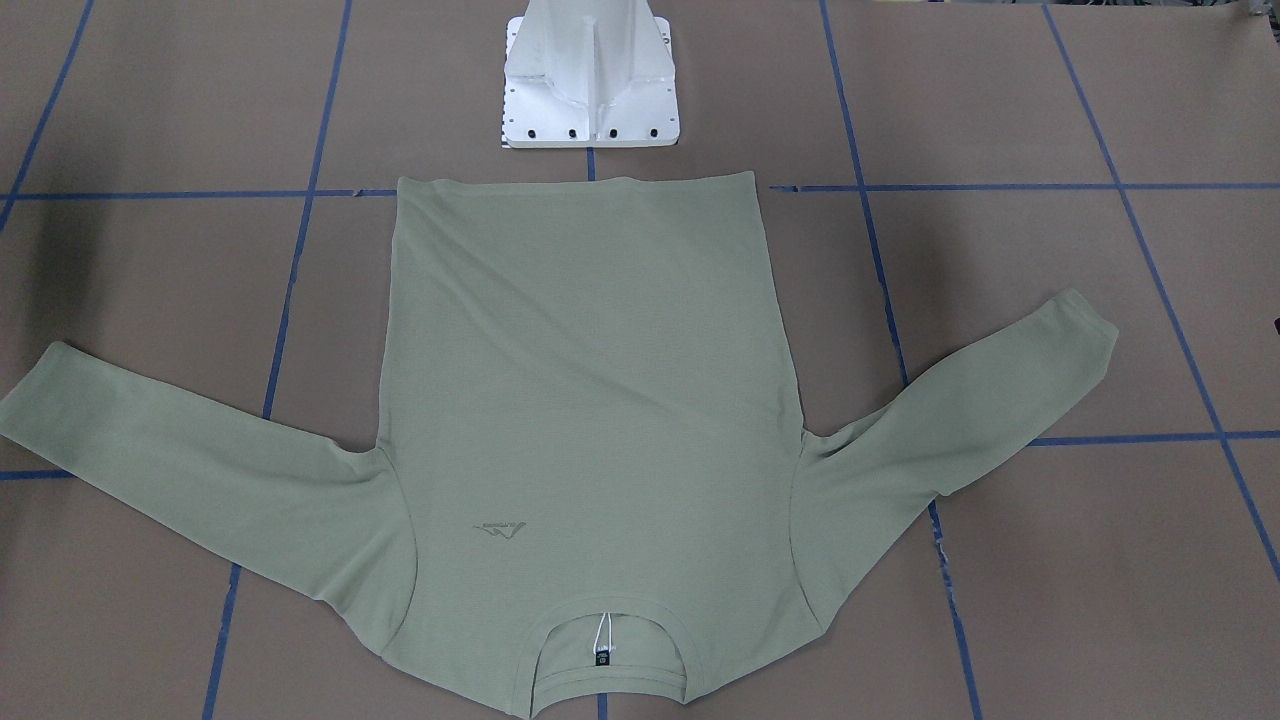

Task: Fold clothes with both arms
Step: 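Lower the right gripper to the cuff of the sleeve nearest it and grasp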

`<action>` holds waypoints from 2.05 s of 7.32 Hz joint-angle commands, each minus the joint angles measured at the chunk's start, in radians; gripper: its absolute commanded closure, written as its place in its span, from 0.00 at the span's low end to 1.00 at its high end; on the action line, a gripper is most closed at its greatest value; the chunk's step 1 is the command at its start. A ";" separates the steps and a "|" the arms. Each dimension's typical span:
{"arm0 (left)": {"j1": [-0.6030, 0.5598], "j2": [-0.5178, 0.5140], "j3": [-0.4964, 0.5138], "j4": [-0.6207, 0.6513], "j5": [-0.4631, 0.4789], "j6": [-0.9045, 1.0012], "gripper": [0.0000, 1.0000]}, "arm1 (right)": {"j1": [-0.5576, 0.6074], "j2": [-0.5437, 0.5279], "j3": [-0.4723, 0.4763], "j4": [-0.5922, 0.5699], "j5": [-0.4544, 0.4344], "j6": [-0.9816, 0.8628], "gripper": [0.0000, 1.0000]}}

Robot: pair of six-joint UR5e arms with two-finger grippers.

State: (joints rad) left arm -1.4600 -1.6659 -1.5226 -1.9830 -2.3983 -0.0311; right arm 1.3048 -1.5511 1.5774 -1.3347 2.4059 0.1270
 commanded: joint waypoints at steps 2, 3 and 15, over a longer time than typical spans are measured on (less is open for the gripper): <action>0.027 0.005 -0.010 -0.027 0.068 -0.001 0.00 | -0.077 0.005 -0.095 0.136 -0.082 0.017 0.00; 0.027 0.005 -0.011 -0.027 0.068 -0.003 0.00 | -0.079 0.005 -0.181 0.251 -0.085 0.020 0.00; 0.026 0.003 -0.010 -0.027 0.061 -0.001 0.00 | -0.160 0.020 -0.255 0.425 -0.148 0.250 0.00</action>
State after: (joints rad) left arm -1.4341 -1.6624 -1.5324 -2.0097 -2.3378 -0.0322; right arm 1.1462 -1.5303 1.3232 -0.9072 2.2584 0.3796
